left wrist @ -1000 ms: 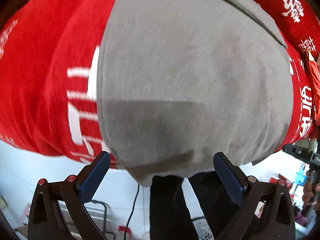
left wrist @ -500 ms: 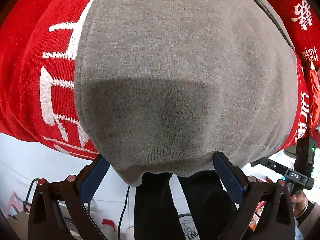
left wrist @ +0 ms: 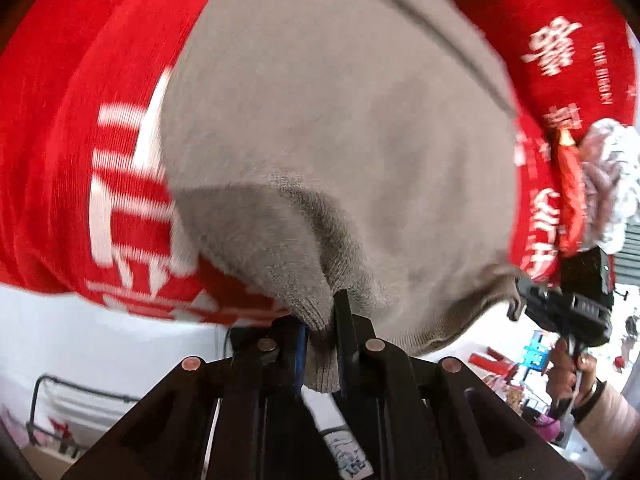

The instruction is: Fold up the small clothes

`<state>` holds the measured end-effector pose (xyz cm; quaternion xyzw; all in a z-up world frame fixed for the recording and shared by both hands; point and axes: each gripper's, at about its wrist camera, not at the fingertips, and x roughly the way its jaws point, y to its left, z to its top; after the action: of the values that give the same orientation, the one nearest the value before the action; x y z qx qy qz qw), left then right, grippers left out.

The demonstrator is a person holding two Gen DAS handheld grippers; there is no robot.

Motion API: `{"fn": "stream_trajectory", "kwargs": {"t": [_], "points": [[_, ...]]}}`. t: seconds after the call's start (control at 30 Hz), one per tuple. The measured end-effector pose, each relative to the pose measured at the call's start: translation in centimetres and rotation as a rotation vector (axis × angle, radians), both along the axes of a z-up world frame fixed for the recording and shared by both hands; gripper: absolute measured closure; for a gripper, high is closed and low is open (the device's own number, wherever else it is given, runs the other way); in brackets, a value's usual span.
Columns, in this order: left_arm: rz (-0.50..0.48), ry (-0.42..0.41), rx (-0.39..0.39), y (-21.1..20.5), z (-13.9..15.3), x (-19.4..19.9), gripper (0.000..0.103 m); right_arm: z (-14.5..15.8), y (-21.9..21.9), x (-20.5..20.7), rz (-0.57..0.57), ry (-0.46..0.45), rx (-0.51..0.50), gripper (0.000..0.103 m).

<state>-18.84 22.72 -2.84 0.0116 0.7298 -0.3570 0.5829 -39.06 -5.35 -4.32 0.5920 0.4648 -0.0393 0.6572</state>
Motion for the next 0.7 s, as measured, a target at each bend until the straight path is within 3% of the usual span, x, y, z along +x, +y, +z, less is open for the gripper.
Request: {"fn": "stream_trajectory", "kwargs": {"t": [0.17,0.47,0.6,0.7], "points": [[0.063,-0.048,-0.119,-3.2,3.9,4.8,0.090,4.1,-3.5,3.9,-0.047,-0.142,-0.027,0.096],[0.187,-0.146,-0.263,-7.7,7.7,15.5,0.090,8.2,-9.8,10.5,-0.121,-0.237,-0.086,0.096],[0.177,-0.205,-0.267,-10.1,8.9,19.1,0.090,9.5,-12.7,12.9,-0.134,-0.270,-0.103,0.096],[0.158,-0.281,-0.194,-11.9,9.0,20.9,0.090,9.8,-14.3,15.2,-0.111,-0.258,-0.127,0.096]]}}
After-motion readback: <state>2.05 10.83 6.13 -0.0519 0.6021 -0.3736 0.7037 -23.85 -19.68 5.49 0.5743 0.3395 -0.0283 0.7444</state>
